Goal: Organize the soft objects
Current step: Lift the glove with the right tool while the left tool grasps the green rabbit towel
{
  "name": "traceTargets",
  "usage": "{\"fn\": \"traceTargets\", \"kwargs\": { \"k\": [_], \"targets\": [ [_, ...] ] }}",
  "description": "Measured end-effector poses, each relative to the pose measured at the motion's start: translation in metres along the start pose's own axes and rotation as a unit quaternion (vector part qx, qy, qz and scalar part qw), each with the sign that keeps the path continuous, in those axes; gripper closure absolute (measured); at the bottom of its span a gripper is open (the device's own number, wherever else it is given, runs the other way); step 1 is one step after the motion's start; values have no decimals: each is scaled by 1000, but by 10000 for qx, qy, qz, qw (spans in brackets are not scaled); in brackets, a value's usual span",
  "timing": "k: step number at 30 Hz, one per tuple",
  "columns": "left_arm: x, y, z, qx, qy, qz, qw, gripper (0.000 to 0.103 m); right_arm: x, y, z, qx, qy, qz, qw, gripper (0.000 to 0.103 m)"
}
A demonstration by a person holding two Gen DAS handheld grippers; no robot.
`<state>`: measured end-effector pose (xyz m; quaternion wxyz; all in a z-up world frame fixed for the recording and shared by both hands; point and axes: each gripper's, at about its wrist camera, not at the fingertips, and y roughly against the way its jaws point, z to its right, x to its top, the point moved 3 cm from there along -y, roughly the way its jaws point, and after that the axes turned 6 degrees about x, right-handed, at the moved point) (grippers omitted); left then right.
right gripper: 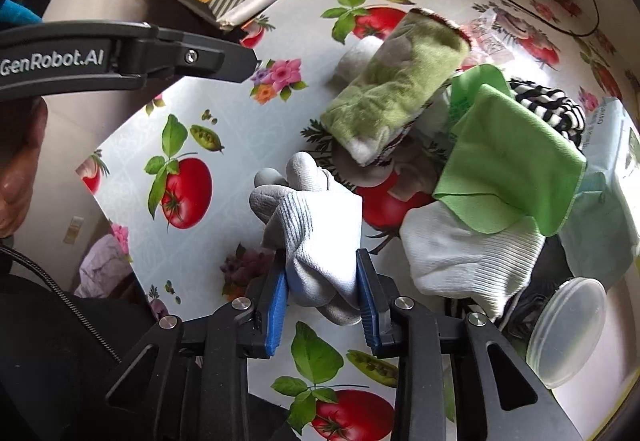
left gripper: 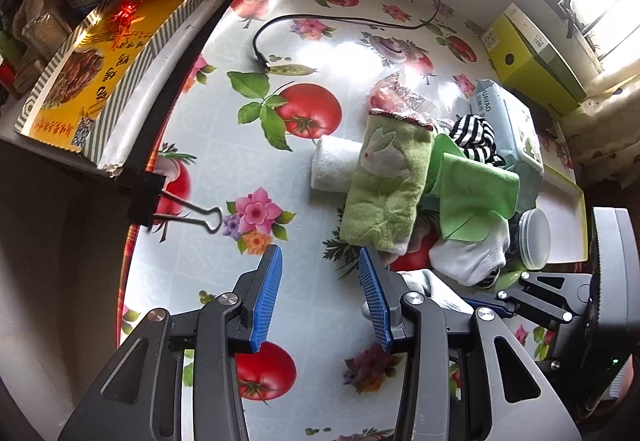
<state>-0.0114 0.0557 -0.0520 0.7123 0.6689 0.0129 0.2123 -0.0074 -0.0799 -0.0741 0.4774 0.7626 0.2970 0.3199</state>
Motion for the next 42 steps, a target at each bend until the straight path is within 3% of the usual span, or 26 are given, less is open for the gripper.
{"fn": "traceTargets", "kwargs": {
  "k": [9,11,13,26,31,33,42],
  "targets": [
    [31,-27,32,-412,-295,35,9987,61,-6,60,29,-277,-642,588,9958,73],
    [34,-37,37,-378,-361,-1,9986,61,-9,71,37,-361,-765,678,9941,73],
    [37,-46,41,-372,-413,-41,9984,53,-11,77,44,-422,-873,750,9925,73],
    [39,-68,57,-363,-782,-106,9962,53,-11,94,57,-529,-1043,956,9885,73],
    [37,-57,53,-370,-785,28,9962,72,-12,100,59,-555,-1073,1058,9870,73],
    [37,-52,50,-348,-741,63,9966,85,-12,103,60,-569,-1093,1110,9862,73],
    [30,-32,37,-380,-569,155,9975,91,-17,113,66,-605,-1181,1295,9827,73]
  ]
}}
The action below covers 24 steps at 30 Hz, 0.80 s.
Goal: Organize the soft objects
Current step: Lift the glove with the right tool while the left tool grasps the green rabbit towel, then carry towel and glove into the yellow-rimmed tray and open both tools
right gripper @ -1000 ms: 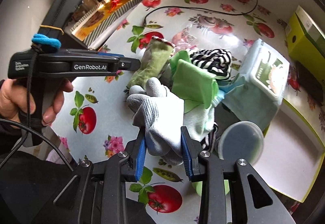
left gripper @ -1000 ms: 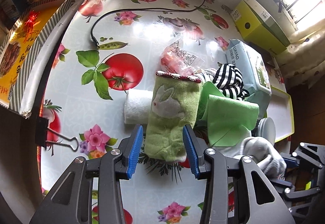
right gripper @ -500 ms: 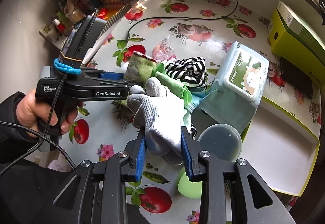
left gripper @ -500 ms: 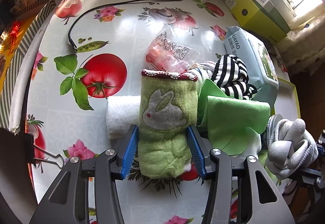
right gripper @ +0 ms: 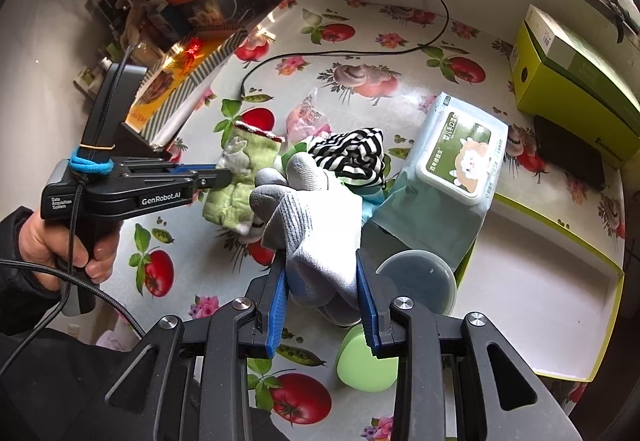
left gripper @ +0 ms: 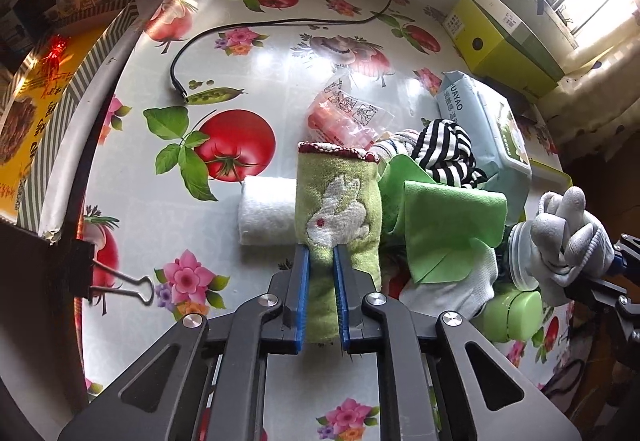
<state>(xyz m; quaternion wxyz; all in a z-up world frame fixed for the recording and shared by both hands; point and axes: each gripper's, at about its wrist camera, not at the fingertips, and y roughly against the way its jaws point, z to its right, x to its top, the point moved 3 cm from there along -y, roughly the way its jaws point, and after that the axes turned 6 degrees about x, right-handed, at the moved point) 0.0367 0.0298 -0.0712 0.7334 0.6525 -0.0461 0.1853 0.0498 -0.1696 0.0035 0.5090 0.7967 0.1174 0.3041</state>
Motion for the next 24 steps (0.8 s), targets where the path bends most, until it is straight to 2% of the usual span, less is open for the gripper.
{"fn": "traceTargets", "kwargs": {
  "k": [8,12,24],
  "targets": [
    [5,33,-5,-84,181,242,9995,91,1,13,4,-39,-53,205,9998,73],
    [12,46,4,-114,107,356,9992,91,1,21,11,-84,-139,319,9994,73],
    [36,59,86,-631,-530,431,9957,91,-20,52,60,-429,-778,633,9940,73]
  ]
}}
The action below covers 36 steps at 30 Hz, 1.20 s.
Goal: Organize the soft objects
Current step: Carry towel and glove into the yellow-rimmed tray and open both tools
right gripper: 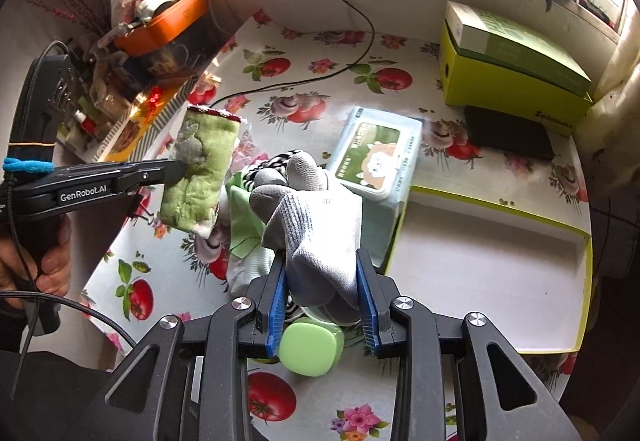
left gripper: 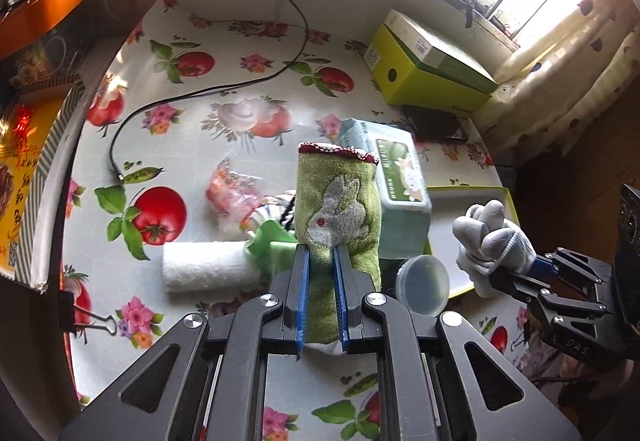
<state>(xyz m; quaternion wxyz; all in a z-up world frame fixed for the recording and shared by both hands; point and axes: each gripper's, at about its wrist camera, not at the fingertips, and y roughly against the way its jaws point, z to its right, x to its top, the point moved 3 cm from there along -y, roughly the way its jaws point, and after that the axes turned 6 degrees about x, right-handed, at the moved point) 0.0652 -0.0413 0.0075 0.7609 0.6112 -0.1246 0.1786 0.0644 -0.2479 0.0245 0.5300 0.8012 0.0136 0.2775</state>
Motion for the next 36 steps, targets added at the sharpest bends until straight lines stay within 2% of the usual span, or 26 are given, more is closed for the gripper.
{"fn": "traceTargets", "kwargs": {
  "k": [15,26,36],
  "targets": [
    [19,-35,114,-550,-731,-386,9951,91,-15,24,73,-429,-817,235,9955,73],
    [25,-82,159,-561,-775,-858,9917,91,-27,14,118,-572,-1351,160,9890,73],
    [22,-127,183,-373,-595,-1303,9890,91,-34,-3,147,-617,-1653,-7,9843,73]
  ]
}}
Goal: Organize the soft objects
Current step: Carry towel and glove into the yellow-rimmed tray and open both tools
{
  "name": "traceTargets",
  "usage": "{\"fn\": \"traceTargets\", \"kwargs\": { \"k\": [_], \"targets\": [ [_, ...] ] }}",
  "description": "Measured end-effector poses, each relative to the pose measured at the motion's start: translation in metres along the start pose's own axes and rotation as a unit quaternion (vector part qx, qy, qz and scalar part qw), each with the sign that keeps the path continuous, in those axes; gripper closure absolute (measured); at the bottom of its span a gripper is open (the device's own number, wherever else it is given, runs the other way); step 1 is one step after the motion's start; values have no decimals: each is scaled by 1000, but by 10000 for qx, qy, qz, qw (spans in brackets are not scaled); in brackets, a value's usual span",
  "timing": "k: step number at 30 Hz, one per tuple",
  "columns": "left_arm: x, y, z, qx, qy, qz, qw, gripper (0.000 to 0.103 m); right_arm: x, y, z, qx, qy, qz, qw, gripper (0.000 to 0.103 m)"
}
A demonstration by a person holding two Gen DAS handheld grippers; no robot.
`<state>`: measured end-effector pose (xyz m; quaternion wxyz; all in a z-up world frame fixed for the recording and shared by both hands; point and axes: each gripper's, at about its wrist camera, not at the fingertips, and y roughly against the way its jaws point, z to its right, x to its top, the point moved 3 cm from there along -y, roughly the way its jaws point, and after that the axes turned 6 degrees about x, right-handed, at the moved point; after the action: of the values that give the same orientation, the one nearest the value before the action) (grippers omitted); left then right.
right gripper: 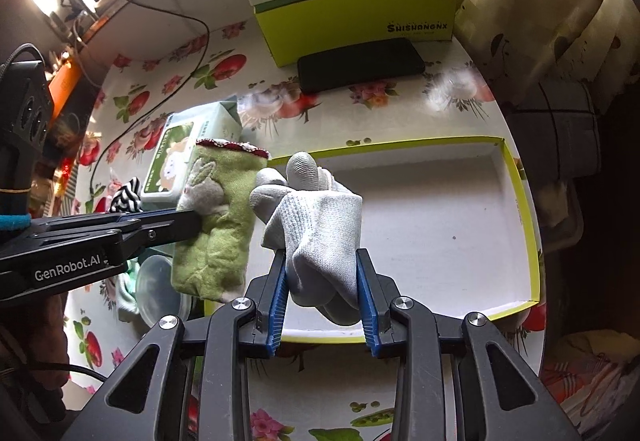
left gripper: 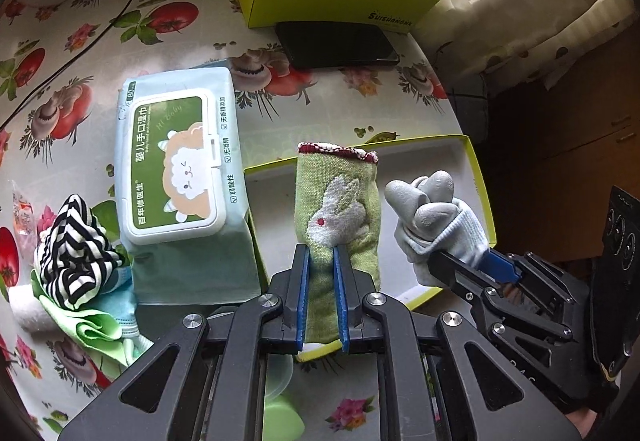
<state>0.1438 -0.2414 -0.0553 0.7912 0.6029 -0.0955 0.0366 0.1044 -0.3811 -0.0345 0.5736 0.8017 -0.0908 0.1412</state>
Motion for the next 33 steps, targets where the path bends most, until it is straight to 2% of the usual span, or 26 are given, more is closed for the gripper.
{"fn": "traceTargets", "kwargs": {
  "k": [7,12,19,22,25,26,31,33],
  "targets": [
    [5,-22,-4,208,133,-194,9995,90,3,-20,11,65,-85,-152,9998,73],
    [4,-12,-6,371,70,-75,9993,89,4,-31,17,90,-177,-217,9996,73],
    [8,19,-16,513,-28,309,9982,89,13,-50,10,133,-183,-226,9995,72],
    [8,26,-23,560,-24,370,9977,89,17,-57,3,217,-151,-241,9994,68],
    [6,31,-28,590,-36,424,9974,89,18,-56,-3,185,-61,-229,9995,59],
    [6,34,-29,589,-43,438,9973,89,18,-53,-4,172,-39,-206,9996,56],
    [-1,44,-33,605,-107,511,9968,89,18,-30,-15,138,108,-48,9998,53],
    [-4,48,-32,620,-160,543,9965,89,17,-19,-20,95,176,23,9998,47]
  ]
}}
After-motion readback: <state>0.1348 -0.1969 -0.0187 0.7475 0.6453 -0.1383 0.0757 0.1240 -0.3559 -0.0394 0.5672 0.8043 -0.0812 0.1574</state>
